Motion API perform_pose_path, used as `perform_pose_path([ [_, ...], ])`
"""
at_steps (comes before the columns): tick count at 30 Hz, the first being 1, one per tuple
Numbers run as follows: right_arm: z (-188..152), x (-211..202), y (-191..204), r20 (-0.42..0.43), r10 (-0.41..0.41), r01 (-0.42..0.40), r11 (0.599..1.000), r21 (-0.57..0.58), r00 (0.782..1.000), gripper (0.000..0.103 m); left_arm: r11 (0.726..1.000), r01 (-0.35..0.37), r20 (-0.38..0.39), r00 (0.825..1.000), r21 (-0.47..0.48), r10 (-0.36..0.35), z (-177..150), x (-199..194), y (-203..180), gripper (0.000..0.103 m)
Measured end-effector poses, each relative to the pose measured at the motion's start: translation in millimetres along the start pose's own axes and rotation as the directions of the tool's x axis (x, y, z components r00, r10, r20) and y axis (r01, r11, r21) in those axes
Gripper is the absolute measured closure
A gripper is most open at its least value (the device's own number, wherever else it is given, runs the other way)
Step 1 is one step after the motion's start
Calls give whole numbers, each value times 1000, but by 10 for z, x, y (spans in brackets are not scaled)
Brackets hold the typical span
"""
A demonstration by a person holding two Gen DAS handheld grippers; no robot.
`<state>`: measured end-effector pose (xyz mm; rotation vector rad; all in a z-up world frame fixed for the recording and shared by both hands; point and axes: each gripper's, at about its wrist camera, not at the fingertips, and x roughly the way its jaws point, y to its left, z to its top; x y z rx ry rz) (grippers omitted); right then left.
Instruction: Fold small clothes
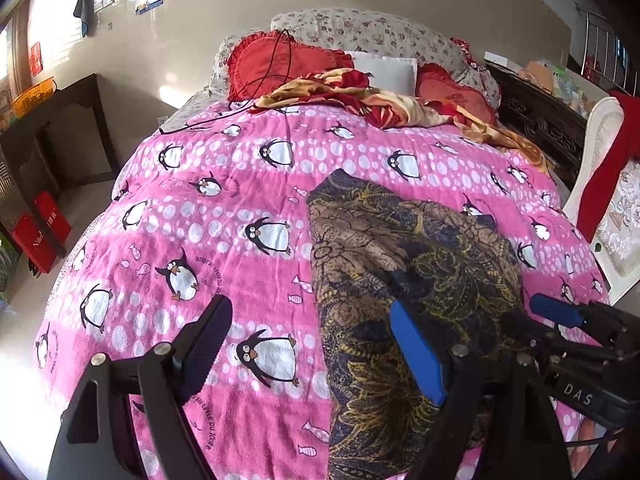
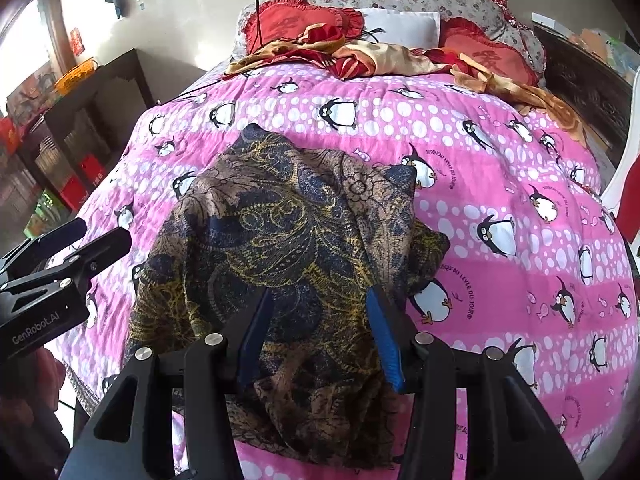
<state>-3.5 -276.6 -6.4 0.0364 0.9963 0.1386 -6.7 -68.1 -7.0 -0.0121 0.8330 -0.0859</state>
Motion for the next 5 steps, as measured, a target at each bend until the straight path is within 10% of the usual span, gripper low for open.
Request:
perform_pose_path([
  [5,-7,11,-6,1,5,-5,1000,11,1000,52,1000,6,59,998,-4,-6,2,-14,44,18],
])
